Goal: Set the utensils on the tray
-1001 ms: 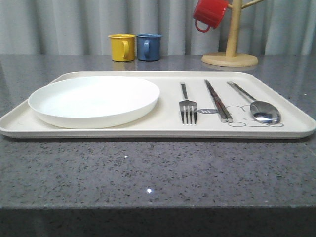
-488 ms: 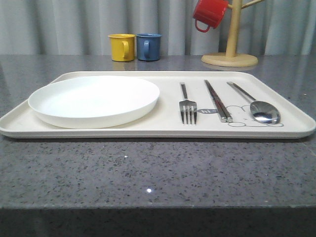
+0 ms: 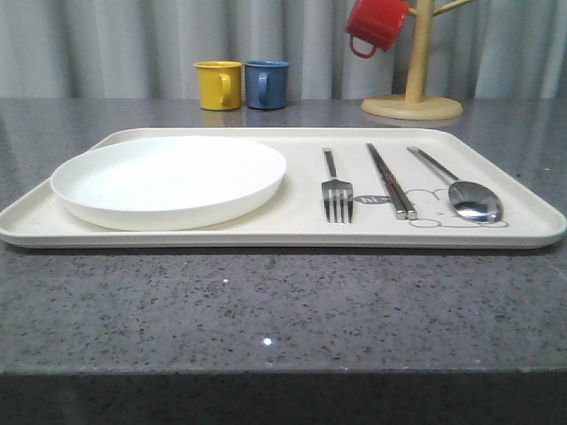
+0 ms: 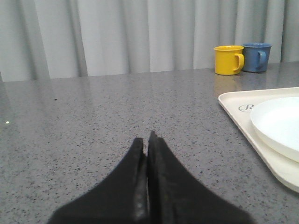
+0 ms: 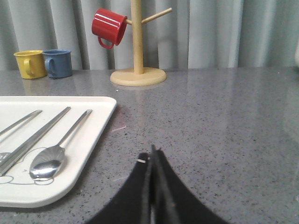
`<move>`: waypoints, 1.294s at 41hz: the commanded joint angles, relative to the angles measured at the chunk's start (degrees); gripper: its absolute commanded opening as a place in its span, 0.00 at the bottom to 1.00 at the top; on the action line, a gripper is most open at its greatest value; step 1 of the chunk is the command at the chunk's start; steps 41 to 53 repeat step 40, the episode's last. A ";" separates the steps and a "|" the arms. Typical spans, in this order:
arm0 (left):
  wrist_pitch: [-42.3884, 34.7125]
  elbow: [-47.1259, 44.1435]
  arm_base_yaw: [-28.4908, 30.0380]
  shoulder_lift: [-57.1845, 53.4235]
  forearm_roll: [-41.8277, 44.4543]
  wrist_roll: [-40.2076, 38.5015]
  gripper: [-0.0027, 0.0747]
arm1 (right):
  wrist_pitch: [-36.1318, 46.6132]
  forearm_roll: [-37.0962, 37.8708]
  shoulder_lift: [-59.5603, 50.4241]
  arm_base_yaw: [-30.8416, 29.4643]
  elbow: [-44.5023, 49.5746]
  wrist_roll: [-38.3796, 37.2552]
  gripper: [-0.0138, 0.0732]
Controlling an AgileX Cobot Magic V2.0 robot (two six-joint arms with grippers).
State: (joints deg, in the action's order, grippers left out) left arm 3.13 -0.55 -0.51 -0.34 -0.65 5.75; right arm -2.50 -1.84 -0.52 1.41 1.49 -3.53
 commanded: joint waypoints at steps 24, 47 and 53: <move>-4.63 0.22 -2.13 -1.42 -2.62 -0.19 0.01 | 5.01 0.66 -1.04 -0.31 0.02 0.01 0.08; -4.63 0.22 -2.13 -1.42 -2.62 -0.19 0.01 | 5.01 0.66 -1.04 -0.31 0.02 0.01 0.08; -4.63 0.22 -2.13 -1.42 -2.62 -0.19 0.01 | 5.01 0.66 -1.04 -0.31 0.02 0.01 0.08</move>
